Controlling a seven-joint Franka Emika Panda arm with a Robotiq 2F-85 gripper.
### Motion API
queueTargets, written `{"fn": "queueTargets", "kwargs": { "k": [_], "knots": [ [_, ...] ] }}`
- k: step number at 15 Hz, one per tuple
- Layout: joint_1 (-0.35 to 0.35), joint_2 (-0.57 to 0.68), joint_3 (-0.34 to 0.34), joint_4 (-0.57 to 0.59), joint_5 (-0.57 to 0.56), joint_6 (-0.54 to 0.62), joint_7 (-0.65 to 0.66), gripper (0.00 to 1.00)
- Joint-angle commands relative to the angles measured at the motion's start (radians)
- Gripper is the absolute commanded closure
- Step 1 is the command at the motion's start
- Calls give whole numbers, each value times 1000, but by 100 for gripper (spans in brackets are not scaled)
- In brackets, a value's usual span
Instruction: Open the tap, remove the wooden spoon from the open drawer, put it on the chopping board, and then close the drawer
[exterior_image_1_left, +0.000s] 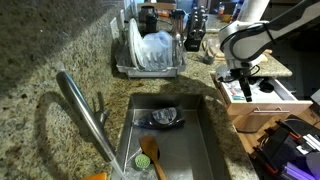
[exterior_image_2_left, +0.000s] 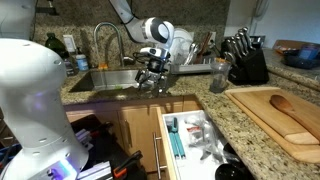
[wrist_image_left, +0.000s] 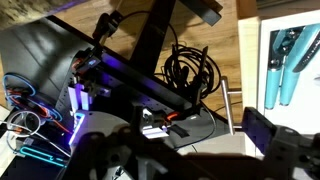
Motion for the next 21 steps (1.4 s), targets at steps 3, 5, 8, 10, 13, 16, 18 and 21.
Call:
{"fn": "queueTargets", "kwargs": {
  "k": [3,5,8,10,13,16,18,21],
  "knots": [
    [256,82,-398,-22,94,-3,0,0],
    [403,151,-568,-64,230,10,-6,0],
    [422,146,-596,-77,300,-15,-8,0],
    [522,186,-655,-112,374,-8,-6,0],
    [556,221,-664,-112,400,-7,-5,0],
    [668,378,-767,-113,562,-44,0,0],
    [749,468,-840,-147,682,-63,0,0],
    [895,643,-950,-196,849,-94,0,0]
  ]
}}
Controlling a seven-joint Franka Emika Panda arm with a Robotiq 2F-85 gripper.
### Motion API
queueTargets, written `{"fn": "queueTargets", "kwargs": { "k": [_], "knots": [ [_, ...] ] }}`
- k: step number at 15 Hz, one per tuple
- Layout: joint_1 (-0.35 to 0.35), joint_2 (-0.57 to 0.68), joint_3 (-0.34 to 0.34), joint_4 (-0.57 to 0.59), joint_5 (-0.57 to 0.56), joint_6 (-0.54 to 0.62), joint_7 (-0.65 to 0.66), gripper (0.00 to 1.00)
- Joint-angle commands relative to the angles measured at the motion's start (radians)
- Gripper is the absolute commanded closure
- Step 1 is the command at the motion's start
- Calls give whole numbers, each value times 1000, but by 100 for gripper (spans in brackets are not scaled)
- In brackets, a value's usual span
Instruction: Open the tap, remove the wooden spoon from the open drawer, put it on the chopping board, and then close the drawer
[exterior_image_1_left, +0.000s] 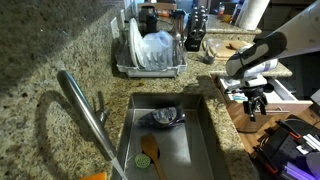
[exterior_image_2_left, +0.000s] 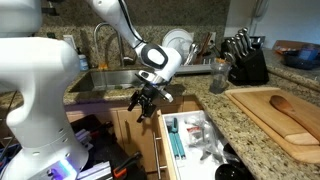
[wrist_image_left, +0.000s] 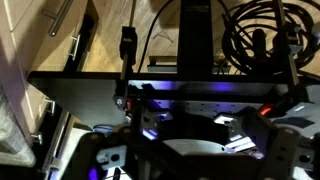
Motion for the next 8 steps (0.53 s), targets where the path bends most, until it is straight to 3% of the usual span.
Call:
{"fn": "queueTargets", "kwargs": {
  "k": [1,5,8],
  "knots": [
    [44,51,-35,-16,51,-9,0,0],
    [163,275,-108,-31,156,-20,-2,0],
    [203,388,-113,-72,242,71,1,0]
  ]
}}
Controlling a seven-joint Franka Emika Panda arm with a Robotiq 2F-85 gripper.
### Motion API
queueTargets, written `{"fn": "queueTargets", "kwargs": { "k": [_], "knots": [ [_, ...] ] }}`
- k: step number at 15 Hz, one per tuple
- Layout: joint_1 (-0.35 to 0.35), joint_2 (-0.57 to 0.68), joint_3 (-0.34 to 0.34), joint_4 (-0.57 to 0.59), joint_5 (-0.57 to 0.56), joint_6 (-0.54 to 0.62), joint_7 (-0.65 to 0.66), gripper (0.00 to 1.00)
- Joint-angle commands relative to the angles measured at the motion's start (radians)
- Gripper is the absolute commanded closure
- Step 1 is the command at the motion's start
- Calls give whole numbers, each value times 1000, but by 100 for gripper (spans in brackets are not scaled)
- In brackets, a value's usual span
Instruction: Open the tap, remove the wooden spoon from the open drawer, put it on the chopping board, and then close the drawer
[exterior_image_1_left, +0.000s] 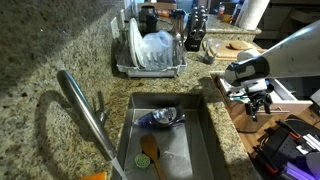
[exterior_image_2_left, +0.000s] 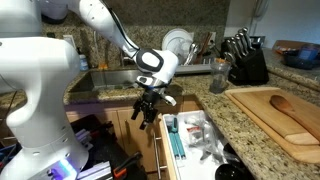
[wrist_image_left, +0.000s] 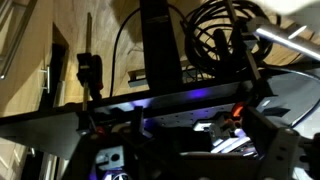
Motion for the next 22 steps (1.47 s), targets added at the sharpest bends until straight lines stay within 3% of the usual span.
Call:
{"fn": "queueTargets", "kwargs": {
  "k": [1,5,7,9,11,15,16,18,22],
  "knots": [
    [67,179,-15,-44,152,80,0,0],
    [136,384,-3,-59,375,94,-2,0],
    [103,316,-1,-44,325,86,-3,0],
    [129,371,1,-45,353,85,-3,0],
    [157,509,-12,-57,484,86,-1,0],
    [153,634,11,-89,697,136,-1,0],
    [103,552,35,-115,692,251,-2,0],
    [83,578,60,-132,779,309,-1,0],
    [-7,454,86,-127,873,506,4,0]
  ]
}}
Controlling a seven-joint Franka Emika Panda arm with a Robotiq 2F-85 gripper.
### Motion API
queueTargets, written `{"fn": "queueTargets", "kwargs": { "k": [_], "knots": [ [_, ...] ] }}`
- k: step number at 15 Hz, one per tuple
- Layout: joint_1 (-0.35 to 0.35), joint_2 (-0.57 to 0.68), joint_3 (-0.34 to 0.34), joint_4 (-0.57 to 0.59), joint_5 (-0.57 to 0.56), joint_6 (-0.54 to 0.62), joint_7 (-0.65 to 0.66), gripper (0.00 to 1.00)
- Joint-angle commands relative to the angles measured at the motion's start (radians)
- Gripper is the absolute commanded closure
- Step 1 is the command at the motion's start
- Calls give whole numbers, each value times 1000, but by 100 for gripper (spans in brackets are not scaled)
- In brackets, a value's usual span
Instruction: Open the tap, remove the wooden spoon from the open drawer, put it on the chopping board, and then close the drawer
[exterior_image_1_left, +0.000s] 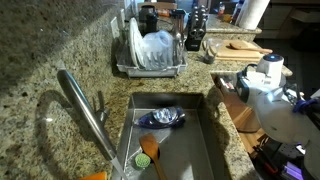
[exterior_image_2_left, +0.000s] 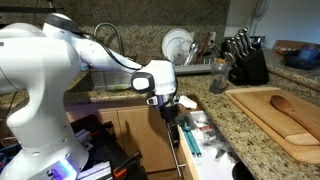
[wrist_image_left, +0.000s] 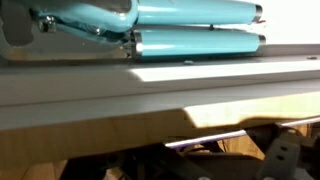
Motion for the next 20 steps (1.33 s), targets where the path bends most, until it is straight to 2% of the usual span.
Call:
{"fn": "queueTargets", "kwargs": {
  "k": [1,2,6,8,12,15,16,18,20],
  "knots": [
    [-102,-97,26,-31,77,183,-4,0],
    [-77,-139,35,7,-7,176,-18,0],
    [-102,-161,62,31,-19,262,-5,0],
    [-190,-136,87,62,-23,351,-12,0],
    [-323,-152,126,147,-61,505,-14,0],
    [-423,-184,156,215,-126,608,-9,0],
    [-378,-69,105,239,-69,504,-7,0],
    [-415,-68,93,270,-74,491,-7,0],
    [-419,-64,80,291,-95,450,-7,0]
  ]
}}
